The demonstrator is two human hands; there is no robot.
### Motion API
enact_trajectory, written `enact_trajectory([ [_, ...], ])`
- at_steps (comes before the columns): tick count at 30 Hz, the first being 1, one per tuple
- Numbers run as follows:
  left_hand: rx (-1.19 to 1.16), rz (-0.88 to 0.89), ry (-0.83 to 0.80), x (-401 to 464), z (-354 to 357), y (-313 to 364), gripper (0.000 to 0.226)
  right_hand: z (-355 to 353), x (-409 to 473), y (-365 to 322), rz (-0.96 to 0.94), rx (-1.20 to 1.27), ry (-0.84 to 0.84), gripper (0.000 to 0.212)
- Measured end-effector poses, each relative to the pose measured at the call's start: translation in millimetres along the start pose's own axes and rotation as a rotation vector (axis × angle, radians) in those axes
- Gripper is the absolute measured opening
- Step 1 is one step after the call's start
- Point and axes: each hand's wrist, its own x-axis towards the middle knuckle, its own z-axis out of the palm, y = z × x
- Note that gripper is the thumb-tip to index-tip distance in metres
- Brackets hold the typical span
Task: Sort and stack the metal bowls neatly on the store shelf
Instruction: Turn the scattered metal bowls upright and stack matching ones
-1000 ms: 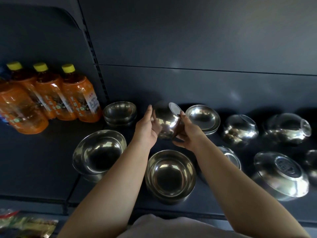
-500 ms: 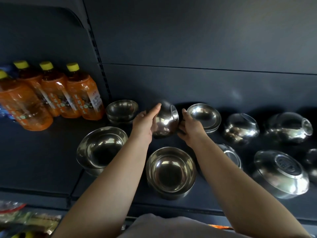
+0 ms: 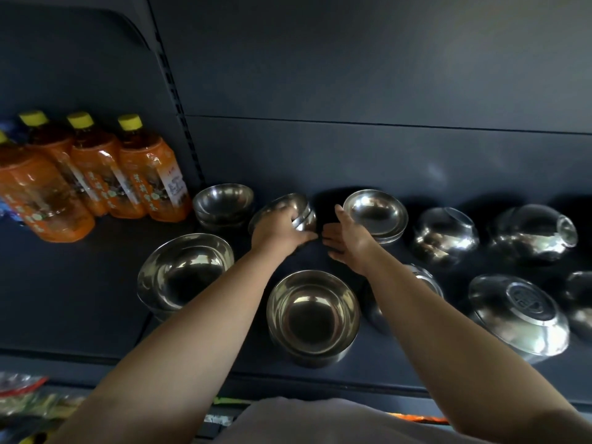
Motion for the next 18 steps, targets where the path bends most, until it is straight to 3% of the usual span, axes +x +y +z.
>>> enact_trajectory([
  [10, 0.222, 0.126, -0.09, 8, 20, -10, 0.041, -6, 13, 3, -0.007, -0.034, -0.004, 0.067],
  [14, 0.05, 0.115, -0.057, 9, 21, -13, 0.046, -4, 16, 2, 0.0, -0.015, -0.021, 0.064],
  [18, -0.223, -0.059, 0.205, 10, 26, -20, 0.049, -3, 19, 4, 0.021, -0.014, -0.007, 0.061],
])
